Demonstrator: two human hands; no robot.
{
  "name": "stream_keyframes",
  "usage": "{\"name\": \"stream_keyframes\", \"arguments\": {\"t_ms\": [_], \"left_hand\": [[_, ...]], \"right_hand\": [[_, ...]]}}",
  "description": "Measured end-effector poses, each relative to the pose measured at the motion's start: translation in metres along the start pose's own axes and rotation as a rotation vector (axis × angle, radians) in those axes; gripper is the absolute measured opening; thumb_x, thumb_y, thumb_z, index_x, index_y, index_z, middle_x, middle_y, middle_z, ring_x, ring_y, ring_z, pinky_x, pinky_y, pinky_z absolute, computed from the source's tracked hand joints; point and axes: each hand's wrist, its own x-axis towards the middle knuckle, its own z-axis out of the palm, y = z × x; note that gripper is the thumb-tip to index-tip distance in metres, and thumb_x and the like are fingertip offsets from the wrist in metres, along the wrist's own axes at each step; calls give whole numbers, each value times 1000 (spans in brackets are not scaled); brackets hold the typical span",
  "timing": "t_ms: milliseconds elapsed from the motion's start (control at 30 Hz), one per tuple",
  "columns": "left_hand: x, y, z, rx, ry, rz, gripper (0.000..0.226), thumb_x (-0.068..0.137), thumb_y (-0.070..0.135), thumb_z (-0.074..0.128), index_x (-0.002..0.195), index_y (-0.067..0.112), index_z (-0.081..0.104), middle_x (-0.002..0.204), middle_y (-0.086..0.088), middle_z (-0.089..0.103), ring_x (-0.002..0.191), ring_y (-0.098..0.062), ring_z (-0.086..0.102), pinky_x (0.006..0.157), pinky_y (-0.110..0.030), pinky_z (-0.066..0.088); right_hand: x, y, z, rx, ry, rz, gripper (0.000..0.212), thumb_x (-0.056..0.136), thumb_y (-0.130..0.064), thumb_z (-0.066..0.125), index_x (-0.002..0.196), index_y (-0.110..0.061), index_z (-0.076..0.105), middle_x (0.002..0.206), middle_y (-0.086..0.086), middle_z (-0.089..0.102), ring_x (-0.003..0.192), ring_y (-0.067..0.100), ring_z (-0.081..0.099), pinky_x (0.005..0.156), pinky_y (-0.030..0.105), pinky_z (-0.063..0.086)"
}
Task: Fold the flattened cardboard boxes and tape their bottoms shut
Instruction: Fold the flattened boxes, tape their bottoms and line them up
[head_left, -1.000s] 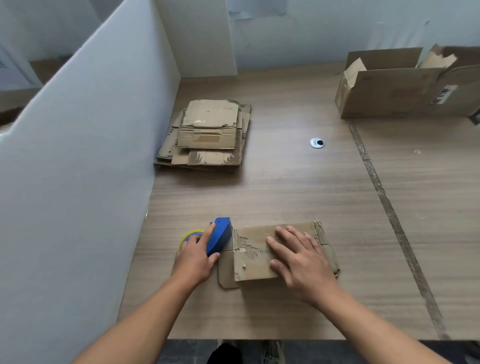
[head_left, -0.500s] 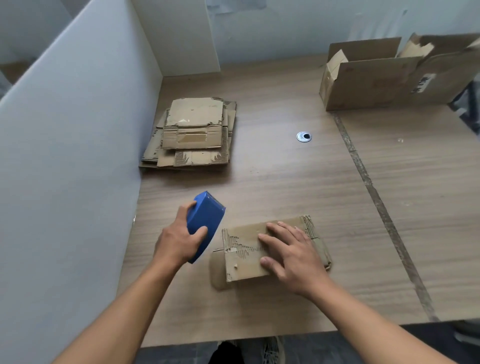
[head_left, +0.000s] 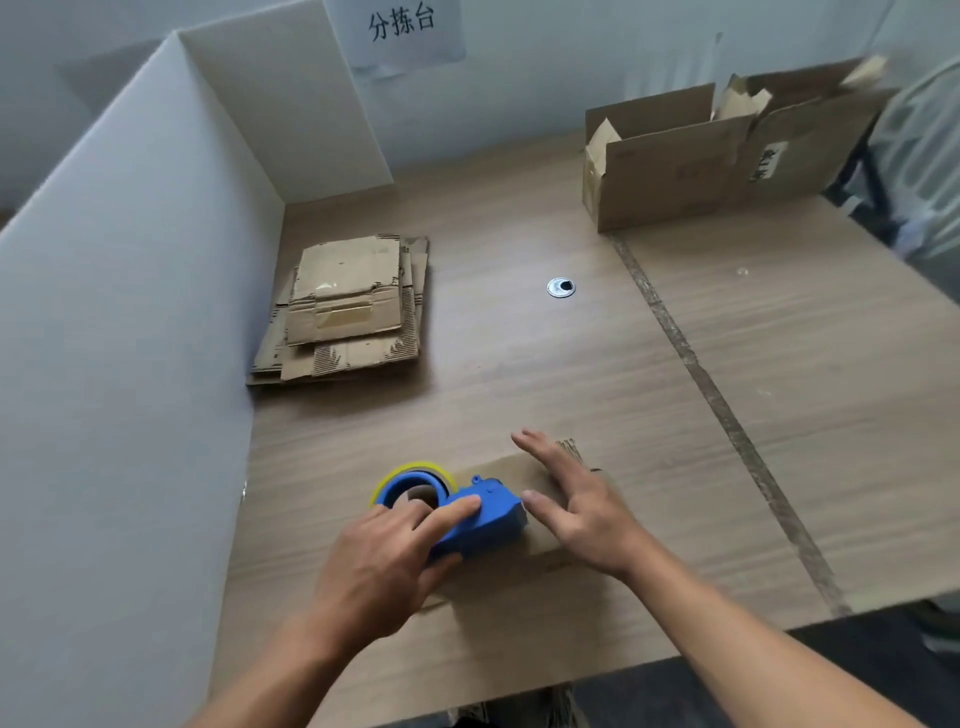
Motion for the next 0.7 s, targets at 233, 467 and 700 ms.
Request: {"name": "stream_keyframes", "arguments": {"t_ms": [233, 467, 700], "left_hand": [[0, -6, 4, 15, -3, 110, 53, 86, 48, 53, 138, 38, 43, 80, 9, 57, 61, -16, 57, 54, -28, 45], [7, 5, 1, -5, -29, 118, 50, 85, 49, 52, 134, 36, 47, 74, 10, 53, 56, -16, 54, 49, -25, 39], [14, 6, 0, 46, -159, -8, 53, 81, 58, 45, 133, 43, 44, 77, 16, 55, 52, -11, 53, 46, -21, 27]], "right_hand": [[5, 6, -7, -34, -69, 13, 50, 92, -23, 70, 139, -32, 53, 159, -16, 24, 139, -18, 19, 112, 6, 16], [6, 11, 2, -43, 53, 14, 4, 91, -12, 70, 89, -9, 71, 148, -13, 41, 134, 1, 44, 109, 11, 30], [1, 7, 7, 166, 215, 75, 12, 85, -18, 69, 74, -20, 66, 135, -12, 58, 122, -3, 55, 101, 19, 44]]}}
